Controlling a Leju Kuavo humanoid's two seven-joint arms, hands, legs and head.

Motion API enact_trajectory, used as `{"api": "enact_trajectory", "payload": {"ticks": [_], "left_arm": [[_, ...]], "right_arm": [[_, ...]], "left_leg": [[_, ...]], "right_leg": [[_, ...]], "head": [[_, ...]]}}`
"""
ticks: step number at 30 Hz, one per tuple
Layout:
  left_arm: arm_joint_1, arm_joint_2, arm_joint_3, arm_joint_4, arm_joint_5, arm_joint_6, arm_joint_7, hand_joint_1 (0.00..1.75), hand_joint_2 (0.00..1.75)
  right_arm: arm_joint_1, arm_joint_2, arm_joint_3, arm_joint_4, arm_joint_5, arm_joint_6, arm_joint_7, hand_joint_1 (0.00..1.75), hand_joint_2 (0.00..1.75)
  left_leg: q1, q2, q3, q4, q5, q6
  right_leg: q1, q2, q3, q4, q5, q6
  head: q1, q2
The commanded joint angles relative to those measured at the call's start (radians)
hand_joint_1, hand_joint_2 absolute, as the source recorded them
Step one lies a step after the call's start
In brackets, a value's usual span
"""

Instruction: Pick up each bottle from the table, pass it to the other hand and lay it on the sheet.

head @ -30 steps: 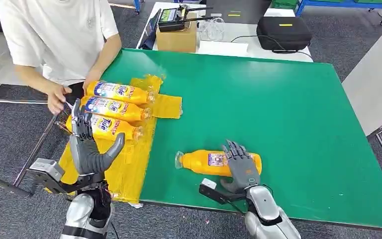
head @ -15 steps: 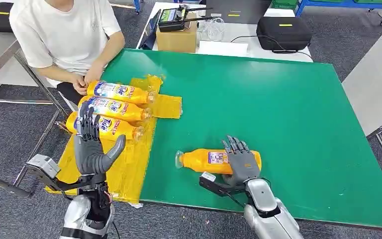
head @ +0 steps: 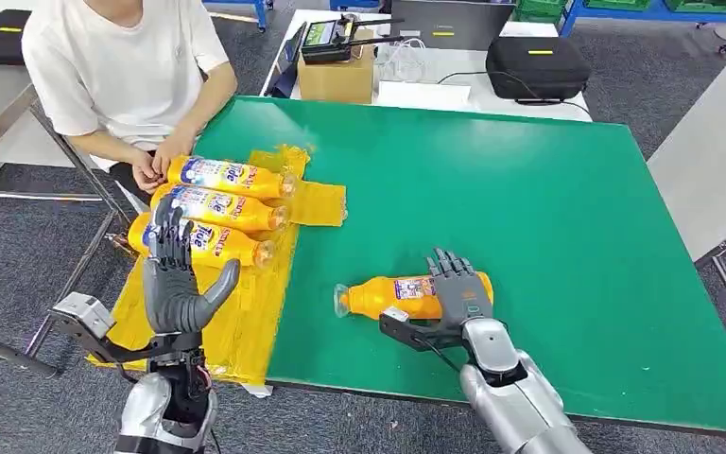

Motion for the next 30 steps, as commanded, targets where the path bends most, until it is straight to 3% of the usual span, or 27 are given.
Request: {"api": "enact_trajectory", "payload": {"ticks": [1, 4, 5, 6, 13, 15, 21, 23, 26, 28, 30], "left_arm": [[-0.001, 0.002, 0.022, 0.014, 0.000, -0.011, 0.008, 0.00, 1.75], [-0.005, 0.006, 0.019, 0.018, -0.003, -0.015, 0.011, 0.00, 1.75], [-0.008, 0.007, 0.019, 0.020, -0.003, -0.015, 0.011, 0.00, 1.75], [-0.010, 0.007, 0.018, 0.022, -0.002, -0.018, 0.014, 0.00, 1.75], [-0.011, 0.007, 0.018, 0.023, -0.002, -0.018, 0.014, 0.00, 1.75], [-0.013, 0.007, 0.017, 0.025, 0.001, -0.021, 0.017, 0.00, 1.75], [-0.010, 0.011, 0.015, 0.011, 0.009, -0.023, 0.014, 0.00, 1.75], [-0.005, 0.013, 0.020, 0.002, 0.013, -0.022, 0.012, 0.00, 1.75], [-0.003, 0.014, 0.022, 0.000, 0.014, -0.022, 0.011, 0.00, 1.75], [-0.001, 0.015, 0.024, -0.005, 0.018, -0.019, 0.004, 0.00, 1.75], [0.000, 0.026, 0.022, -0.013, 0.028, -0.019, -0.005, 0.00, 1.75]], "right_arm": [[-0.011, -0.082, 0.031, 0.055, -0.028, 0.060, -0.025, 0.00, 1.75], [-0.020, -0.097, 0.036, 0.056, -0.038, 0.075, -0.035, 0.03, 1.75], [-0.024, -0.105, 0.042, 0.059, -0.041, 0.083, -0.042, 1.40, 1.75], [-0.026, -0.112, 0.046, 0.062, -0.052, 0.095, -0.049, 1.50, 1.75], [-0.026, -0.117, 0.045, 0.064, -0.055, 0.096, -0.051, 1.50, 1.75], [-0.025, -0.127, 0.055, 0.063, -0.062, 0.105, -0.051, 1.62, 1.75], [0.022, -0.281, 0.037, 0.005, -0.087, 0.115, -0.053, 1.61, 1.75], [0.064, -0.335, 0.021, -0.040, -0.080, 0.132, -0.047, 1.71, 1.75], [0.090, -0.355, 0.005, -0.054, -0.083, 0.134, -0.047, 1.75, 1.75], [0.108, -0.350, -0.022, -0.076, -0.101, 0.119, -0.082, 1.75, 1.75], [0.133, -0.314, -0.079, -0.119, -0.229, 0.062, -0.217, 1.75, 1.75]], "left_leg": [[0.000, -0.004, -0.001, -0.002, 0.002, 0.003], [0.000, -0.004, -0.001, -0.002, 0.002, 0.003], [0.000, -0.004, -0.001, -0.001, 0.001, 0.003], [0.000, -0.003, 0.000, -0.001, 0.001, 0.002], [0.000, -0.003, 0.000, -0.001, 0.001, 0.002], [0.000, -0.003, -0.001, -0.002, 0.001, 0.003], [0.000, -0.007, -0.001, -0.001, 0.001, 0.003], [0.000, -0.009, -0.002, -0.001, 0.002, 0.004], [-0.001, -0.011, -0.001, -0.002, 0.001, 0.003], [0.000, -0.006, 0.001, -0.001, 0.000, 0.002], [0.000, -0.006, 0.000, -0.002, 0.000, 0.003]], "right_leg": [[0.001, -0.003, 0.000, -0.003, 0.001, -0.004], [0.001, -0.003, 0.001, -0.003, 0.001, -0.004], [0.001, -0.003, 0.001, -0.002, 0.001, -0.003], [0.000, -0.002, 0.002, -0.001, 0.000, -0.002], [0.001, -0.003, 0.001, -0.002, 0.000, -0.004], [0.001, -0.002, 0.001, -0.003, 0.001, -0.005], [0.001, -0.006, 0.003, -0.003, 0.000, -0.003], [0.001, -0.008, 0.002, -0.004, 0.000, -0.003], [0.000, -0.009, 0.004, -0.006, 0.000, -0.003], [0.000, -0.005, 0.005, -0.005, 0.000, -0.002], [0.001, -0.005, 0.005, -0.007, 0.000, -0.004]], "head": [[0.000, 0.000], [0.000, 0.000], [0.000, 0.000], [0.000, 0.000], [0.000, 0.000], [0.000, 0.000], [0.000, 0.000], [0.000, 0.000], [0.000, 0.000], [0.000, 0.000], [0.000, 0.000]]}}
